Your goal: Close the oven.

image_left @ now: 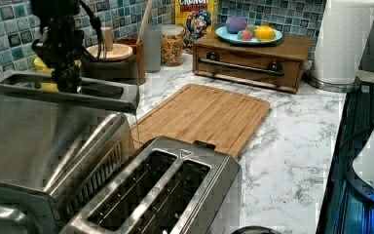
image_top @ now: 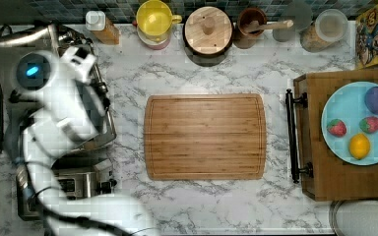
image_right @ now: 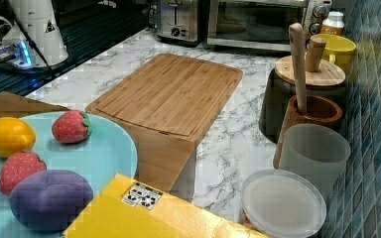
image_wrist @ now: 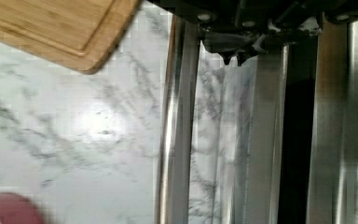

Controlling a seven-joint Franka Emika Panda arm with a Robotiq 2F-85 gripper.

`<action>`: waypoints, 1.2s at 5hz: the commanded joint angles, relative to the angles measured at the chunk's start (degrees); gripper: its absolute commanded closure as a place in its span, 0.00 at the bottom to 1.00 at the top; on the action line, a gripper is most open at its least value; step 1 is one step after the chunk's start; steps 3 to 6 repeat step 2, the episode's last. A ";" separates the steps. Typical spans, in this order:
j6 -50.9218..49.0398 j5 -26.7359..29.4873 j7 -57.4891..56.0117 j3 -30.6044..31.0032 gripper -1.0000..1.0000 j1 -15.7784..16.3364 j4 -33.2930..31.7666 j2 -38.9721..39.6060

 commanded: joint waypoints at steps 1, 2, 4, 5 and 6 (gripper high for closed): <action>10.58 -19.60 22.75 -1.20 1.00 8.15 -1.68 -12.34; 2.19 -14.16 18.03 -0.84 1.00 8.51 6.43 -8.90; 2.19 -14.16 18.03 -0.84 1.00 8.51 6.43 -8.90; 2.19 -14.16 18.03 -0.84 1.00 8.51 6.43 -8.90; 2.19 -14.16 18.03 -0.84 1.00 8.51 6.43 -8.90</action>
